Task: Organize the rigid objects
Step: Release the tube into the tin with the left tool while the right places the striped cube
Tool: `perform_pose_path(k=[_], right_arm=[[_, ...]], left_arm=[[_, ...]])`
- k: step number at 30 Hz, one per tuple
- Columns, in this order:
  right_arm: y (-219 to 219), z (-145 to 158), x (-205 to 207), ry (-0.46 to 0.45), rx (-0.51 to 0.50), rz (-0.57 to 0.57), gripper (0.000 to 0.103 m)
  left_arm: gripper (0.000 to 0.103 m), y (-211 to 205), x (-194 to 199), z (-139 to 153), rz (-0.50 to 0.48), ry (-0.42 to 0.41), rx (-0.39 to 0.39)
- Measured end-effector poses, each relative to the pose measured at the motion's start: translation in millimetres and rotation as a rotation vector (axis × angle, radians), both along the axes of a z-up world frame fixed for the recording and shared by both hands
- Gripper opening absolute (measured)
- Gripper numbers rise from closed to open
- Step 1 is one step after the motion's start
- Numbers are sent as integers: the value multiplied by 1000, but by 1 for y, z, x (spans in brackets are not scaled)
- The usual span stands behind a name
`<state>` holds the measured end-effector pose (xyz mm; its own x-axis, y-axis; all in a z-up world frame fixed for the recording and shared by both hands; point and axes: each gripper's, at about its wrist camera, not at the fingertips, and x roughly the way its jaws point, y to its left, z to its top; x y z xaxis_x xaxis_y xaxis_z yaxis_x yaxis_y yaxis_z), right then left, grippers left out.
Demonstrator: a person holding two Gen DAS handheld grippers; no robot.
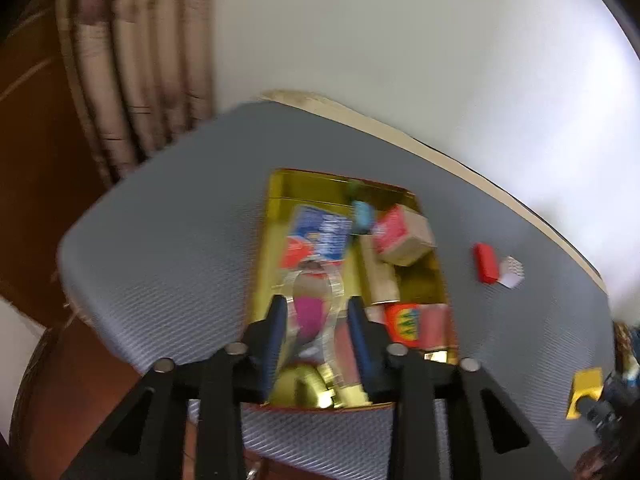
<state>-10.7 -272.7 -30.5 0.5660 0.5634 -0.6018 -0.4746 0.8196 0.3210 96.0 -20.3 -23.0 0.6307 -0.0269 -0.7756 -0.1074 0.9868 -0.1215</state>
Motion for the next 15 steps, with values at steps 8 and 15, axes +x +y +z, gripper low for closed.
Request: perform_pose_path(k=[8,15], right_arm=[[111,0,83,23,-61,176,27],[169,-42,151,110,-200,185,28]], left_arm=[[37,25,-37,-4,115,-87,73],[37,28,-32,-18,88,-46,71]])
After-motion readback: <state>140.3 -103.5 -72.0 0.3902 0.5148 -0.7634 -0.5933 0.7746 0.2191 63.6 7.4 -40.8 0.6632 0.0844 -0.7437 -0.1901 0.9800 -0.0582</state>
